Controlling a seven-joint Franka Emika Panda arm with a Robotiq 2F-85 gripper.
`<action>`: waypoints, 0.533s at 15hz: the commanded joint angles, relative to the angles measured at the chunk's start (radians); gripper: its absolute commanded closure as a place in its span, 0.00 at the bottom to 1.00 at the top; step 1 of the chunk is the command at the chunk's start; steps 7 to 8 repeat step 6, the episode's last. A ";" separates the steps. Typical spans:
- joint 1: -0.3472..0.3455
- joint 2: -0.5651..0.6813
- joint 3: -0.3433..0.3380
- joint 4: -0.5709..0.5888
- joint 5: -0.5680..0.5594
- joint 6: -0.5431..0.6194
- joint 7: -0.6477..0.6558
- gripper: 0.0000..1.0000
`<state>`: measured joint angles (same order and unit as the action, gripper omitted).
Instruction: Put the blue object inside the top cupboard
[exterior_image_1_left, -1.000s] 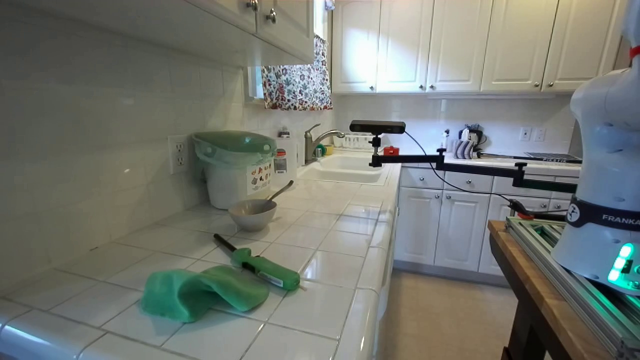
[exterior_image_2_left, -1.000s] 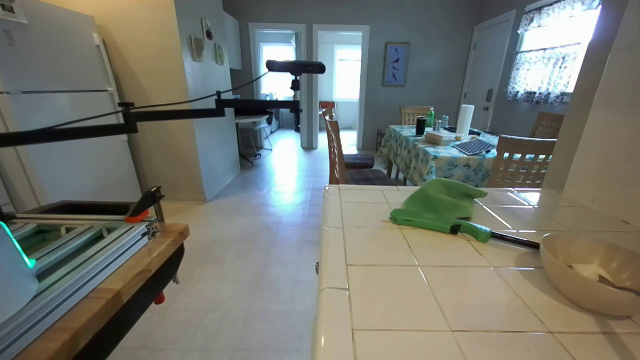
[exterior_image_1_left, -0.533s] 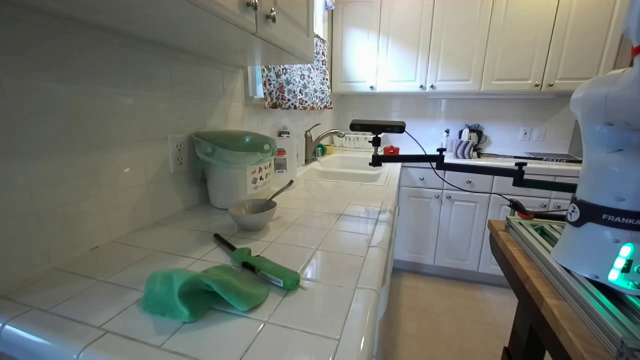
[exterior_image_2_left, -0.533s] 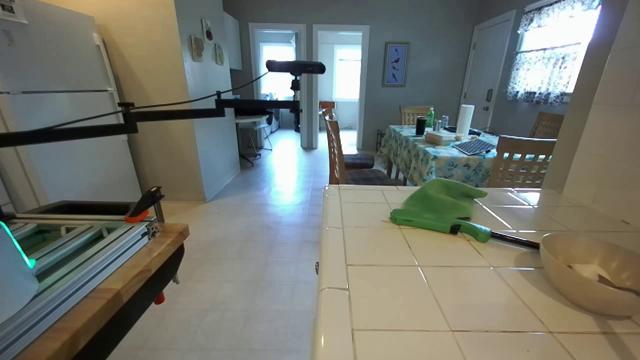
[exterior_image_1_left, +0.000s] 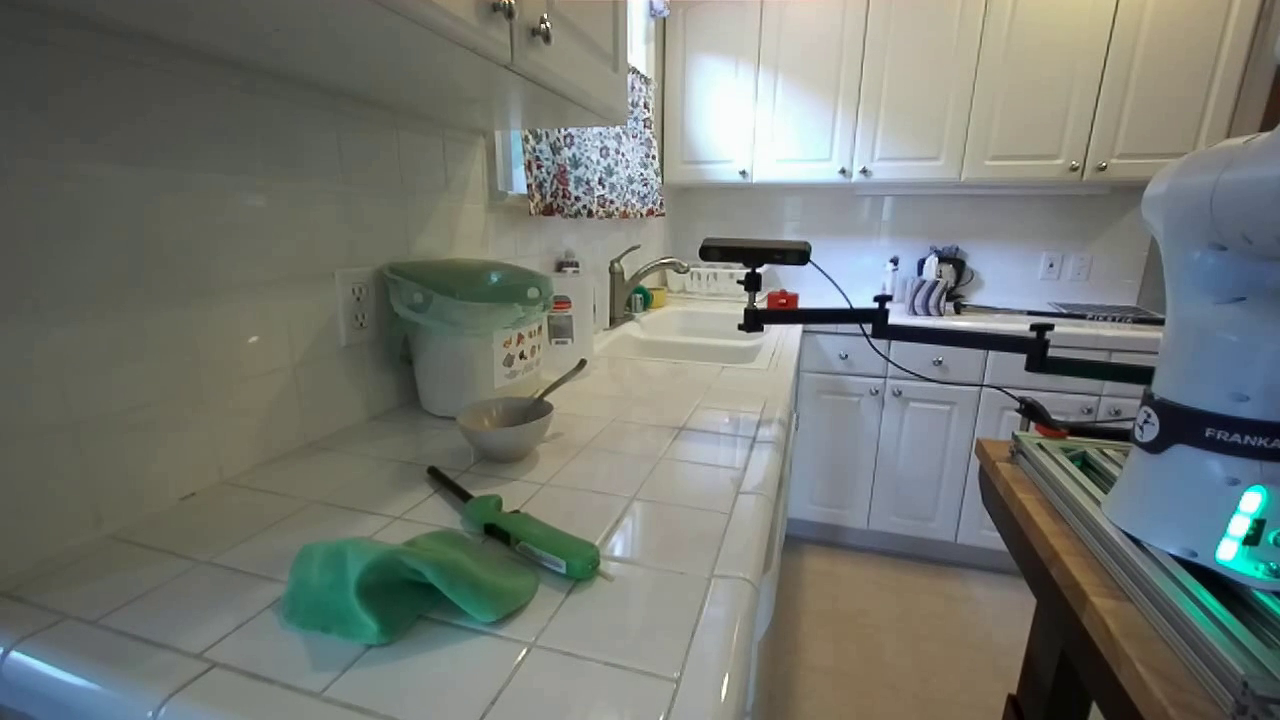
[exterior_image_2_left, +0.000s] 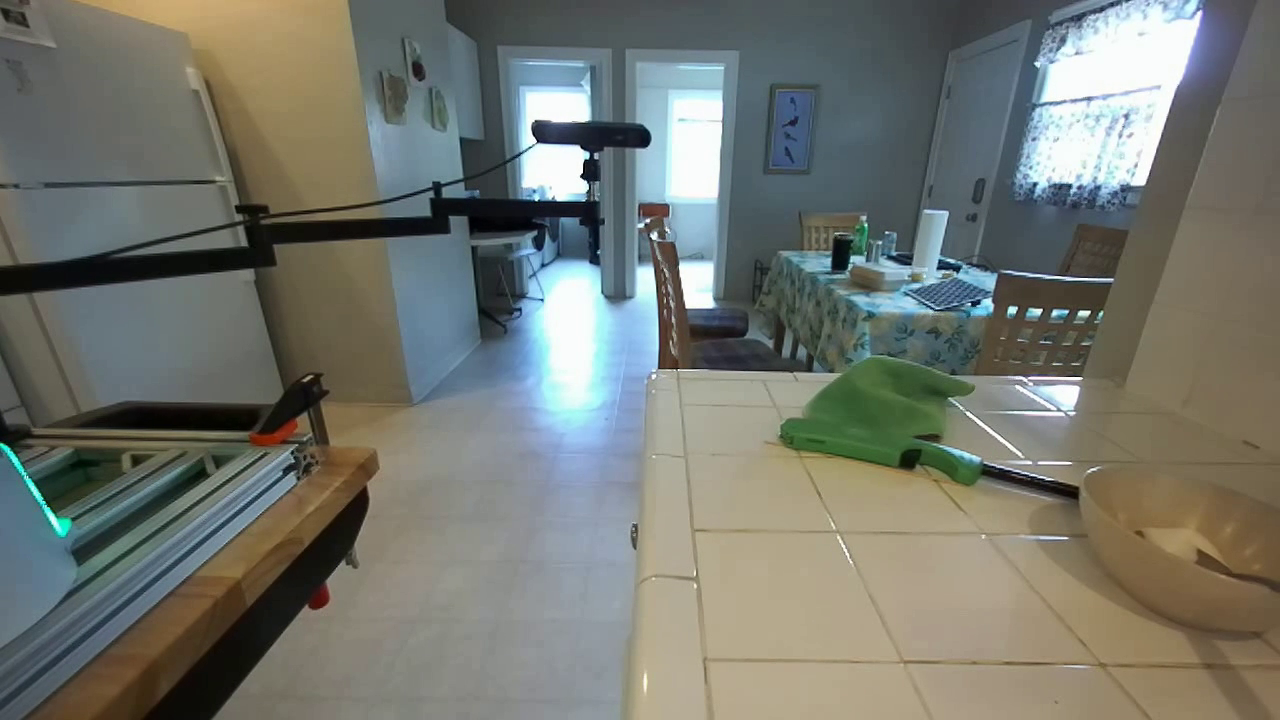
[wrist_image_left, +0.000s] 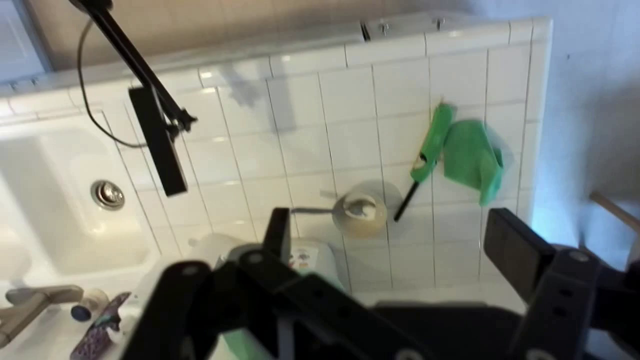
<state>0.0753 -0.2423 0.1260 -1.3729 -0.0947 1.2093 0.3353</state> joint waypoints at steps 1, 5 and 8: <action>-0.014 -0.016 -0.006 0.006 0.022 -0.070 -0.028 0.00; -0.016 -0.027 -0.021 0.006 0.051 -0.126 -0.063 0.00; -0.016 -0.023 -0.020 0.006 0.051 -0.126 -0.064 0.00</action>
